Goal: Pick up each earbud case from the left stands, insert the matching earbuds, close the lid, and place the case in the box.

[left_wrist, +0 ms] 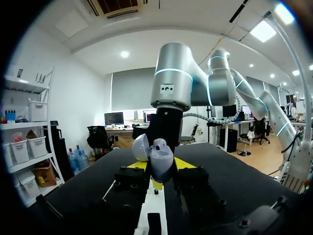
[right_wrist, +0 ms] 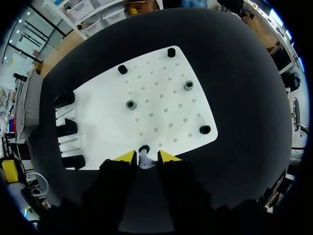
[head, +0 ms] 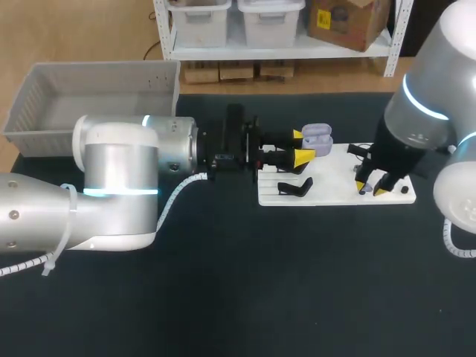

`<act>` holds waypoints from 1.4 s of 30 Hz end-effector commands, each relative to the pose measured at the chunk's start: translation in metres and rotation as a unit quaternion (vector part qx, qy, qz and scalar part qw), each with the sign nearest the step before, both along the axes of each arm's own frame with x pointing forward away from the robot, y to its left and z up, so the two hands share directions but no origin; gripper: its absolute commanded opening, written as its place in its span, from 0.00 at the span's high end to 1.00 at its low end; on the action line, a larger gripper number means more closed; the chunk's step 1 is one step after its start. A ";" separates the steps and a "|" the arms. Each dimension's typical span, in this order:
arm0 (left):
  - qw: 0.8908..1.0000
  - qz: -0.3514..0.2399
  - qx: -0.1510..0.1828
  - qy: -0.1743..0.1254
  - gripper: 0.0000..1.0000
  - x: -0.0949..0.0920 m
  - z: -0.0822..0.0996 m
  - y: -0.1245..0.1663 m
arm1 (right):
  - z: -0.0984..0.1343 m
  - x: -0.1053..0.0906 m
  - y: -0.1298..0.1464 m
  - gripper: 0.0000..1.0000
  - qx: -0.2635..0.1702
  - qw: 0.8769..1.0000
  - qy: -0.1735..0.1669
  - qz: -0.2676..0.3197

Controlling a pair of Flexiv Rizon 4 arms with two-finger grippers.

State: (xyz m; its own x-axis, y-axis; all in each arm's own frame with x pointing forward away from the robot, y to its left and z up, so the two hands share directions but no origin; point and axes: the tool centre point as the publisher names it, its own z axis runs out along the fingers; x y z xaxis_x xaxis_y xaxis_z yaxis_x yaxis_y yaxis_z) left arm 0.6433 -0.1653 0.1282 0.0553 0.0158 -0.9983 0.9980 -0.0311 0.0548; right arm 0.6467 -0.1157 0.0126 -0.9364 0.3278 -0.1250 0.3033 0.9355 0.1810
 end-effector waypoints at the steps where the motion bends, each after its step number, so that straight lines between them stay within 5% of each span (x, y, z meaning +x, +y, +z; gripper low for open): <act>1: 1.000 0.003 -0.001 -0.001 1.00 -0.001 0.000 0.000 | -0.001 0.001 0.000 0.73 -0.001 1.000 0.000 0.000; 5: 1.000 0.003 -0.001 -0.001 1.00 -0.001 0.000 0.000 | -0.001 0.002 0.000 0.79 -0.001 1.000 0.002 0.000; 9: 1.000 0.003 -0.001 -0.001 1.00 -0.001 0.000 0.000 | -0.001 0.001 0.000 1.00 -0.003 1.000 0.003 -0.001; 31: 1.000 0.003 -0.001 -0.001 1.00 -0.001 0.000 0.000 | 0.058 -0.028 -0.006 1.00 -0.021 0.999 -0.028 0.034; 42: 1.000 0.003 -0.001 -0.001 1.00 -0.001 0.000 0.000 | 0.126 -0.044 0.020 1.00 -0.081 0.986 0.008 0.142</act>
State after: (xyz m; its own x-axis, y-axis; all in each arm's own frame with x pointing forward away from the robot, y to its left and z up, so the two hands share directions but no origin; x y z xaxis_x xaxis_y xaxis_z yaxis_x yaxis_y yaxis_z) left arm 0.6432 -0.1654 0.1282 0.0553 0.0158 -0.9983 0.9980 -0.0311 0.0548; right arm 0.6035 -0.1054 0.1105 -0.9797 0.0524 -0.1935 0.0416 0.9974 0.0592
